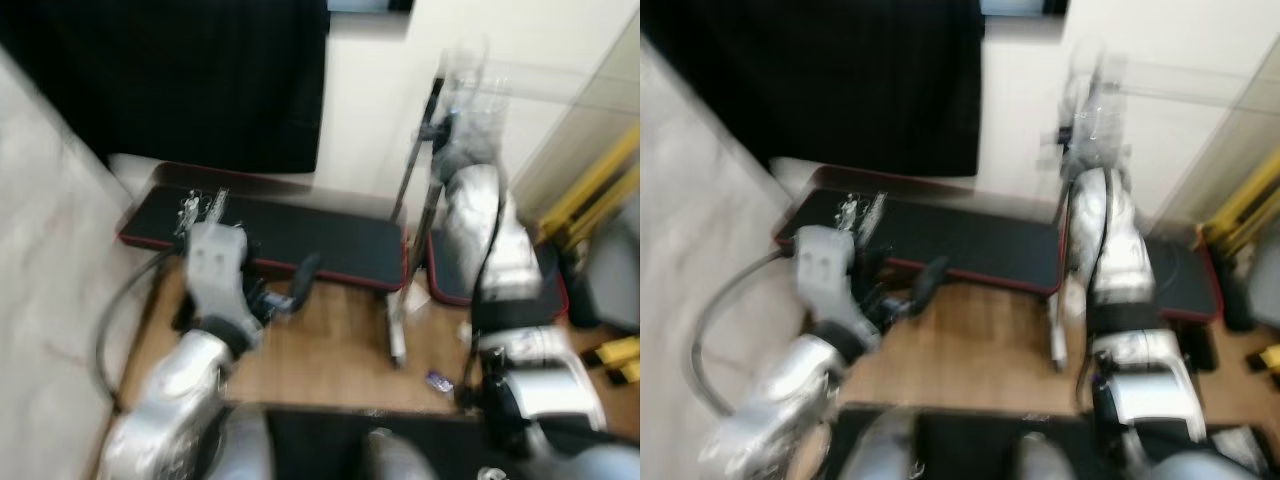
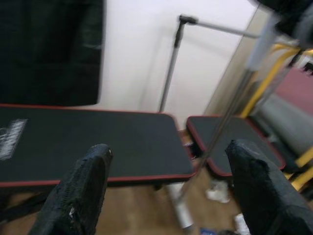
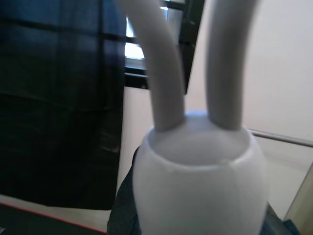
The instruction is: Sweep floor
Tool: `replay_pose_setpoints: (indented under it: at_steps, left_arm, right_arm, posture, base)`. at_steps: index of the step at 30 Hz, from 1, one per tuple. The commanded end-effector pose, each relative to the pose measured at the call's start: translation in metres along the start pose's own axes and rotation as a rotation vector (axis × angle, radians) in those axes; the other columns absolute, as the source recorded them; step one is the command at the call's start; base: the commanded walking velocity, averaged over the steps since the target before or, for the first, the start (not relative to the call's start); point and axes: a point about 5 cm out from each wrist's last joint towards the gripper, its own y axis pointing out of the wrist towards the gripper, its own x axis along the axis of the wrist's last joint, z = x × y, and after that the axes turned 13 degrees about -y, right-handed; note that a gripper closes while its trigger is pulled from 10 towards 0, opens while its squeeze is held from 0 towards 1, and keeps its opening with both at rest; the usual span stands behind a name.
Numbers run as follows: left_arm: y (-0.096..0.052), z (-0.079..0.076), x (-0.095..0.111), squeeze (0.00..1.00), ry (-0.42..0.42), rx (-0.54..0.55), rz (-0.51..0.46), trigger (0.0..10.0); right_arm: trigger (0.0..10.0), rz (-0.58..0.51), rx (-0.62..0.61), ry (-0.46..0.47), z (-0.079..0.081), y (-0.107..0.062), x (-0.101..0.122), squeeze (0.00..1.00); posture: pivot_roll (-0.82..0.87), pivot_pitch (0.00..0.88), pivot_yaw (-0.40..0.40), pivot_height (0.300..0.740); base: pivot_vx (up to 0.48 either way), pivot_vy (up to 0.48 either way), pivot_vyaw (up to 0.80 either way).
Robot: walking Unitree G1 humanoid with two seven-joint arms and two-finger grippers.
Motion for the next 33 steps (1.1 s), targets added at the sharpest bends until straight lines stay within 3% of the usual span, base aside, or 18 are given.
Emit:
replay_pose_setpoints:
  at_steps: [1, 6, 19, 29, 32, 33]
  left_arm:
    - [0.003, -0.004, -0.003, 0.0, -0.017, -0.012, 0.016, 10.0]
    - [0.004, -0.004, -0.004, 0.0, -0.017, -0.012, 0.019, 10.0]
    - [0.007, -0.002, -0.004, 0.0, -0.015, -0.011, 0.021, 10.0]
    - [0.007, -0.002, -0.004, 0.0, -0.016, -0.013, 0.023, 10.0]
    - [0.006, -0.002, -0.004, 0.0, -0.017, -0.014, 0.023, 10.0]
    - [0.006, -0.002, -0.004, 0.0, -0.017, -0.013, 0.022, 10.0]
  right_arm:
    - [10.0, -0.042, -0.045, 0.014, -0.013, 0.001, 0.005, 0.0]
    - [10.0, -0.04, -0.054, 0.005, -0.014, 0.001, 0.005, 0.0]
    - [10.0, -0.051, -0.056, 0.006, -0.014, 0.002, 0.005, 0.0]
    - [10.0, -0.048, -0.042, 0.019, -0.012, 0.001, 0.004, 0.0]
    - [10.0, -0.061, 0.05, 0.065, -0.001, -0.001, 0.006, 0.0]
    - [10.0, -0.081, 0.133, 0.085, 0.01, -0.005, 0.009, 0.0]
  posture:
    - [0.13, 0.145, -0.095, 0.74]
    - [0.13, 0.138, -0.094, 0.74]
    - [0.13, 0.129, -0.091, 0.74]
    - [0.13, 0.129, -0.089, 0.74]
    - [0.12, 0.13, -0.088, 0.74]
    - [0.12, 0.133, -0.087, 0.74]
  base:
    - [0.36, 0.0, 0.0]
    - [0.362, 0.0, 0.0]
    - [0.353, 0.0, -0.57]
    - [0.355, 0.0, 0.0]
    - [0.356, 0.0, 0.0]
    - [0.304, 0.0, 0.0]
